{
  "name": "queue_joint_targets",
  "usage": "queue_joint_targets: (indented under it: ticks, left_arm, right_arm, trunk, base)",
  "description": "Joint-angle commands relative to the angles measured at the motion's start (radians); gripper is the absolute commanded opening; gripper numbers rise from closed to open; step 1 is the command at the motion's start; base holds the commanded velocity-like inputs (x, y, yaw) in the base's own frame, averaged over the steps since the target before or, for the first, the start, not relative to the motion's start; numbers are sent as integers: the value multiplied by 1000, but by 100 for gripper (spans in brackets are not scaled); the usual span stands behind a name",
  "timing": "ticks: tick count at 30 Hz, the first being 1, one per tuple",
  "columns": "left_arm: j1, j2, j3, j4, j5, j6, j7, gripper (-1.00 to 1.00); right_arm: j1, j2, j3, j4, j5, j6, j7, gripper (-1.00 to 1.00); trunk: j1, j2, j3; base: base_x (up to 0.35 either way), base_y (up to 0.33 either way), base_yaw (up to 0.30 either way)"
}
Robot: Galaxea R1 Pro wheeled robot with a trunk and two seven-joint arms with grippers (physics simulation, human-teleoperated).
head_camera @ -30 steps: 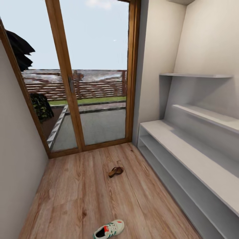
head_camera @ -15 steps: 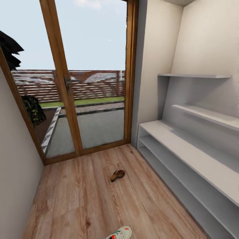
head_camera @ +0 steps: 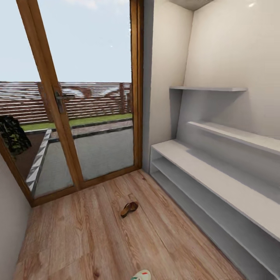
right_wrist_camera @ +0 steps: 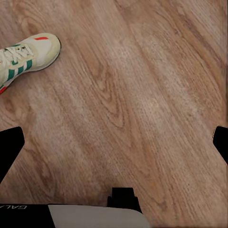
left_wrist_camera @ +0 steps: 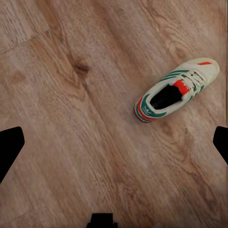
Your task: Pick up the two gym shoes and the two sandals from the corridor floor and place them onto the hallstand (shoe rack) in the corridor, making sure they are on the rack and not on the floor. Arrange them so the two gym shoes are next to each other and the two sandals are next to each other.
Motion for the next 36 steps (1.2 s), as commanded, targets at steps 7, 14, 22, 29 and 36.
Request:
queue_joint_targets:
  ticks: [7, 14, 22, 29, 36]
  left_arm:
    - [0, 0, 0, 0, 0, -2, -1, 100]
    - [0, 0, 0, 0, 0, -2, -2, 100]
    - [0, 0, 0, 0, 1, -2, -2, 100]
    - [0, 0, 0, 0, 0, -2, -2, 100]
    - [0, 0, -1, 0, -1, -2, -2, 100]
  right_arm:
    - [0, 0, 0, 0, 1, -2, 0, 100]
    - [0, 0, 0, 0, 1, -2, -1, 100]
    - [0, 0, 0, 0, 1, -2, -1, 100]
    - [0, 0, 0, 0, 1, -2, -2, 100]
    - [0, 0, 0, 0, 1, -2, -2, 100]
  trunk:
    - [0, 0, -1]
    - [0, 0, -1]
    - [0, 0, -1]
    - [0, 0, -1]
    - [0, 0, -1]
  base:
    - [3, 4, -267]
    - [0, 0, -263]
    - [0, 84, -257]
    - [0, 187, -251]
    - [0, 29, -97]
